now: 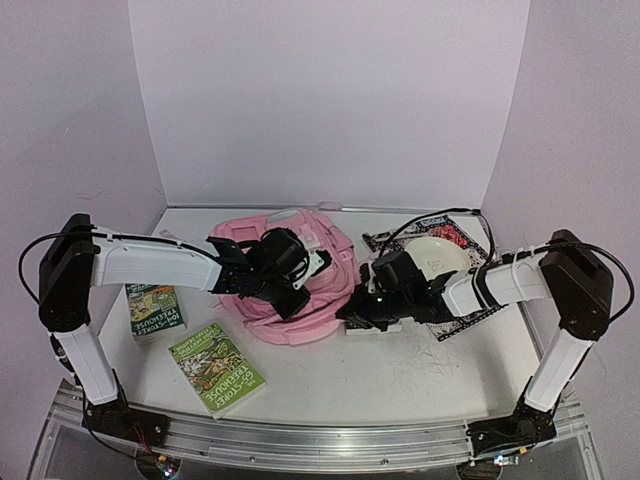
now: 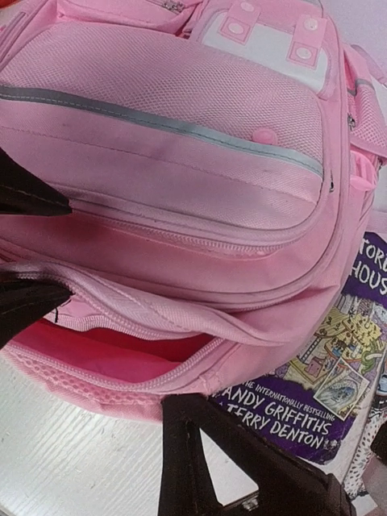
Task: Pack the student bag
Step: Pick up the largest pocket of the bag from the student bag.
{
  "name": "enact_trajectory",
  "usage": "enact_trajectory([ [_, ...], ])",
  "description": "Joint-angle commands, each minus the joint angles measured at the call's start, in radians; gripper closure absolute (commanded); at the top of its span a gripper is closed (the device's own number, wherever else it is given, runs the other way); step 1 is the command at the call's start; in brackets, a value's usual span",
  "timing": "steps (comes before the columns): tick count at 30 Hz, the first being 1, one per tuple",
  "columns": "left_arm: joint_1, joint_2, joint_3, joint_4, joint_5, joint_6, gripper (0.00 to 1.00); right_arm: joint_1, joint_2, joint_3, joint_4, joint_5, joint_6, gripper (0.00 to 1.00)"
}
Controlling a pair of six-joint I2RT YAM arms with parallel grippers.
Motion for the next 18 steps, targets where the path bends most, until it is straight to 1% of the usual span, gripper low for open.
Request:
enact_trajectory([
  [1,0.007,-0.013,0.038,-0.015,0.014,0.011,0.69,0.007,-0.02,0.049,-0.001,-0.04,-0.029,1.0],
  [4,-0.001,0.001,0.032,-0.016,0.076,0.021,0.66,0.008,-0.019,0.05,-0.001,-0.041,-0.028,1.0],
  [7,-0.015,0.024,0.031,-0.016,0.103,0.026,0.63,0.007,-0.019,0.051,-0.001,-0.043,-0.029,1.0],
  [14,-0.018,0.083,0.041,-0.016,0.059,0.038,0.63,0.01,-0.018,0.064,0.0,-0.051,-0.033,1.0],
  [16,-0.017,0.106,0.048,-0.016,0.033,0.042,0.65,0.012,-0.018,0.066,-0.001,-0.051,-0.036,1.0],
  [18,-0.016,0.113,0.054,-0.016,0.0,0.042,0.73,0.012,-0.019,0.065,-0.001,-0.052,-0.038,1.0],
])
